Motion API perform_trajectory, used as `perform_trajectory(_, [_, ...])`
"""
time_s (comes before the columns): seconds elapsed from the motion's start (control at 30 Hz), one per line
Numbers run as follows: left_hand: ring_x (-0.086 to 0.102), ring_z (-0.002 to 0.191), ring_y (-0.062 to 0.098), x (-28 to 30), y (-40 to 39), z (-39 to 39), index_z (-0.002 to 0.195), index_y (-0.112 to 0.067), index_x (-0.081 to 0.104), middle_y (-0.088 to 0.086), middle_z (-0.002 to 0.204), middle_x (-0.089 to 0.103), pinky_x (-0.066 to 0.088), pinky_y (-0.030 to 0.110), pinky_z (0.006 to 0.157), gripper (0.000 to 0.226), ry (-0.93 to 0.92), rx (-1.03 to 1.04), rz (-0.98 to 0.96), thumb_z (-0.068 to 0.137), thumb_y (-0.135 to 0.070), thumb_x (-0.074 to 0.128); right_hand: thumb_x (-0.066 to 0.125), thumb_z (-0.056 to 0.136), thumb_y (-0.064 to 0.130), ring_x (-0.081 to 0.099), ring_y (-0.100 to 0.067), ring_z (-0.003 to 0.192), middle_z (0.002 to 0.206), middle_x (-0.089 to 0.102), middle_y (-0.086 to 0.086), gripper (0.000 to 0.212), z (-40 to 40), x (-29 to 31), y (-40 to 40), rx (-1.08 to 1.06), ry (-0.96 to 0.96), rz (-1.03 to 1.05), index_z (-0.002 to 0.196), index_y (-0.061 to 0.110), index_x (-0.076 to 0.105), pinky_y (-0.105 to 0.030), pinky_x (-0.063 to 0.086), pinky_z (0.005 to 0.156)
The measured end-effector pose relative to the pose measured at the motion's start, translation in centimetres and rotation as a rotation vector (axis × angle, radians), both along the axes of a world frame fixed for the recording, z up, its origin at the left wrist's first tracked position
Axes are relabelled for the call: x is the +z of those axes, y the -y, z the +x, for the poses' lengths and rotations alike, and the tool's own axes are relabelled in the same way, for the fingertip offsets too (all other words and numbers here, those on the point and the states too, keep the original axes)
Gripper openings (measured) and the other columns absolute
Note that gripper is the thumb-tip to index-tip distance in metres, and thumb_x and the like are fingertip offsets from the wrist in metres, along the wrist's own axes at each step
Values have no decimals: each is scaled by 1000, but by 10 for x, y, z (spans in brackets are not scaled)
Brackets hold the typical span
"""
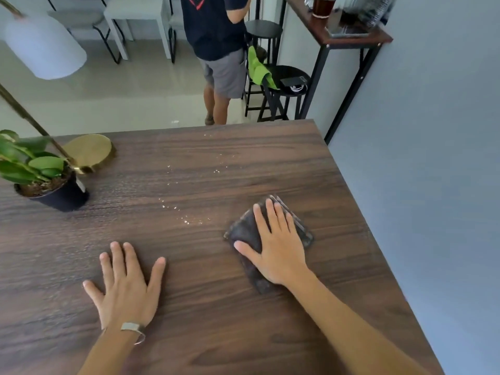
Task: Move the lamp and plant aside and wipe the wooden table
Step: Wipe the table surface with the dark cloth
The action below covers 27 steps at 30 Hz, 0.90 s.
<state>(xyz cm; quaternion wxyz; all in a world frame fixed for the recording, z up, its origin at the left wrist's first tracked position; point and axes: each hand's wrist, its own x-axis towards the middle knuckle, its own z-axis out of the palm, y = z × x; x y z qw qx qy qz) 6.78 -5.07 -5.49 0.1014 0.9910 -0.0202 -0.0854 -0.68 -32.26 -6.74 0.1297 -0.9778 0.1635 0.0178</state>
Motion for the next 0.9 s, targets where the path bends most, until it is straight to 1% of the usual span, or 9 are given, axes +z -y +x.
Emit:
perform_trajectory(0.1, [-9,147,21,-2,22,11,151,-7,5,7,161,-3,-3,62,113,90,6,77,-68,86,-69,15,15,87,86,5,-26,154,167,5,-9,97,-82,-1,35,-249,-42,-51,160,23,4,-42,4,123])
perform_trajectory(0.2, [-7,147,24,-9,34,11,150,-3,5,13,161,0,-1,64,112,91,50,123,-15,87,-68,15,6,82,89,4,-30,154,167,2,-13,103,-73,6,84,-396,-112,-95,159,21,-3,-43,0,121])
perform_trajectory(0.33, [-4,147,25,-16,32,10,149,-1,5,14,160,2,2,63,113,89,101,122,17,89,-67,17,13,82,87,-1,-33,154,166,-1,-19,106,36,9,150,-360,-67,-37,159,15,-1,-50,1,124])
perform_trajectory(0.43, [-4,148,24,-16,33,11,149,-2,4,13,160,2,1,62,113,90,108,112,36,89,-68,15,18,85,84,-3,-34,153,166,-3,-19,104,101,13,181,-340,-122,-20,159,13,-1,-51,0,124])
perform_trajectory(0.53, [-2,148,25,-19,29,10,149,-3,5,13,160,3,3,64,112,94,129,94,36,87,-73,10,14,86,82,0,-33,154,166,-1,-19,102,69,8,174,-251,-95,-30,159,14,1,-49,3,125])
perform_trajectory(0.63, [-1,148,25,-25,28,13,149,-4,6,12,160,4,7,66,112,96,126,106,31,84,-76,8,14,88,83,8,-31,153,166,7,-16,97,-42,-1,143,-242,-15,-46,159,18,3,-44,6,124])
perform_trajectory(0.73, [-1,147,25,-29,27,16,148,-6,4,12,160,5,13,68,110,96,107,116,10,84,-77,11,18,89,83,7,-26,153,167,7,-9,94,-124,-4,112,-283,-84,-44,159,25,-4,-41,7,120])
perform_trajectory(0.8, [-1,147,24,-31,28,17,148,-6,4,12,160,5,16,69,109,96,111,116,-3,84,-77,12,15,86,86,7,-29,154,167,4,-11,98,-116,-5,115,-303,-125,-70,159,24,-5,-42,7,121])
perform_trajectory(0.9, [-1,147,24,-28,30,16,148,-6,4,12,160,5,14,68,110,96,120,125,22,84,-77,11,11,82,89,3,-32,154,167,0,-14,105,-38,3,145,-270,-83,-77,159,20,-4,-46,4,124])
